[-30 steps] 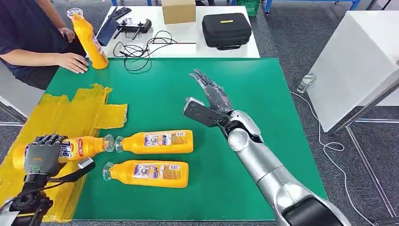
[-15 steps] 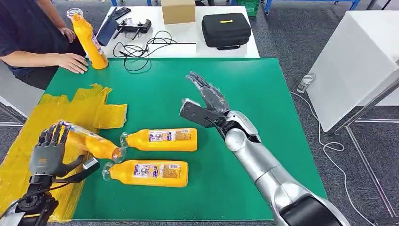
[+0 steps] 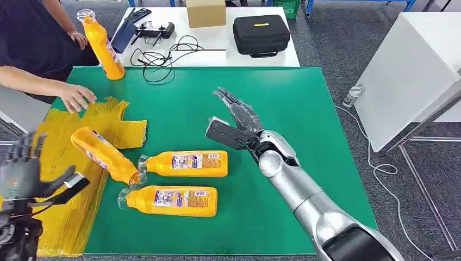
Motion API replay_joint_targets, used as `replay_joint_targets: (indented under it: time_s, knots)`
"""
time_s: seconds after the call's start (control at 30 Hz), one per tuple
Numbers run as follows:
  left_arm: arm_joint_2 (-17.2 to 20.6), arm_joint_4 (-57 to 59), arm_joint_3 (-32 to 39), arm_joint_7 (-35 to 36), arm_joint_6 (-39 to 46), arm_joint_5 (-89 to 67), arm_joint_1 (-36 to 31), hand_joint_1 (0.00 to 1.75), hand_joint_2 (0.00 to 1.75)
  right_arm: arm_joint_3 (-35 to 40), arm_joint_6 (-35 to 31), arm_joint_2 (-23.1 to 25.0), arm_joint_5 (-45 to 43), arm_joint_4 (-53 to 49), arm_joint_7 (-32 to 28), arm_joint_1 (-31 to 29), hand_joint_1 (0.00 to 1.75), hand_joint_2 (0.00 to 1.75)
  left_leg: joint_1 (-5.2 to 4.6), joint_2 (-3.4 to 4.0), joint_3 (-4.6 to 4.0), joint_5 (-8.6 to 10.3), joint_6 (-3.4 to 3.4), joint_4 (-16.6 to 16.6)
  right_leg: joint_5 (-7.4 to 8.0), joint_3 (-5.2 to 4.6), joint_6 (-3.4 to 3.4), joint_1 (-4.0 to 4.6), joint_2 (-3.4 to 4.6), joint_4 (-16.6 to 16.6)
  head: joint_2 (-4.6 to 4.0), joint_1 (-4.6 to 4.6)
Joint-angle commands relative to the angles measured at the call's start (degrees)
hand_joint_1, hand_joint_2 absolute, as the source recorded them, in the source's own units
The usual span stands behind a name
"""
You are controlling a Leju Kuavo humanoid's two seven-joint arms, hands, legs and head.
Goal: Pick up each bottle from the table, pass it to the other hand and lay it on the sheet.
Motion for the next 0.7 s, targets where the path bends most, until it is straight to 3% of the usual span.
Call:
replay_joint_targets:
  time_s: [0.03,0.07,0.1,0.17,0.3,0.37,0.47,0.57,0.7]
  knots:
    - [-4.61,2.23,20.00,-4.75,-0.17,15.49,-7.31,0.00,0.00,3.45,1.34,0.00,0.63,4.12,0.64,-2.57,0.00,0.00,0.06,0.00,0.26,-0.09,-0.08,-0.01,-0.09,0.29,0.05,0.06,-0.11,-0.03,0.00,-0.04]
    - [-3.13,1.44,13.18,-4.75,-0.17,30.29,-6.70,0.00,0.00,5.63,2.49,0.11,2.67,5.10,2.00,-2.88,0.00,0.00,-0.01,-0.12,0.13,-0.01,-0.04,-0.03,-0.06,0.15,0.04,-0.02,-0.18,-0.01,0.00,-0.07]
    - [-2.41,0.66,9.73,-4.75,-0.17,37.71,-6.58,0.00,0.00,7.41,3.71,0.33,4.31,5.89,2.99,-3.14,0.00,1.75,0.06,-0.25,0.13,-0.04,-0.06,0.05,-0.11,0.21,0.05,0.05,-0.34,0.01,-0.02,0.02]
    - [-0.41,-1.08,4.39,-4.75,-0.17,48.50,-6.40,0.00,0.00,9.63,6.27,1.14,6.01,7.31,4.25,-3.09,0.00,1.75,0.10,-0.37,0.04,-0.03,-0.07,0.10,-0.10,0.17,0.04,0.12,-0.40,0.02,0.00,-0.02]
    - [-0.53,-6.66,-0.31,-4.75,-0.17,54.67,-4.64,0.00,0.00,10.60,7.28,2.70,6.10,7.38,3.63,-1.36,0.00,1.75,0.11,-0.22,0.09,-0.06,-0.08,0.09,-0.08,0.18,0.03,0.12,-0.26,0.03,-0.02,0.00]
    - [-0.90,-7.47,-1.69,-4.75,-0.17,56.48,-3.59,0.00,0.00,10.67,3.68,3.74,6.13,4.93,2.01,0.11,0.00,1.75,0.07,-0.27,0.08,-0.03,-0.06,0.02,-0.06,0.17,0.03,0.08,-0.27,-0.02,0.00,-0.02]
    - [-0.98,-9.01,-2.25,-4.75,-0.17,58.44,-1.32,0.00,0.00,13.87,-2.59,3.92,8.64,-6.33,1.00,4.53,0.00,1.75,0.06,-0.10,0.22,-0.09,-0.07,-0.03,-0.09,0.27,0.04,0.07,-0.13,-0.03,0.00,-0.02]
    - [-0.82,-10.02,-2.95,-4.75,-0.17,60.09,0.43,0.00,0.00,19.40,-6.32,0.23,12.67,-25.66,6.09,11.10,0.00,1.75,0.08,0.01,0.20,-0.11,-0.06,-0.06,-0.08,0.23,0.02,0.04,-0.03,-0.05,0.00,0.00]
    - [-0.82,-10.02,-2.95,-4.75,-0.17,60.09,0.43,0.00,0.00,19.40,-6.32,0.23,12.67,-25.66,6.09,11.10,0.00,1.75,0.01,-0.18,0.01,-0.02,-0.03,-0.02,-0.07,0.04,0.01,0.02,-0.20,0.00,0.00,-0.02]
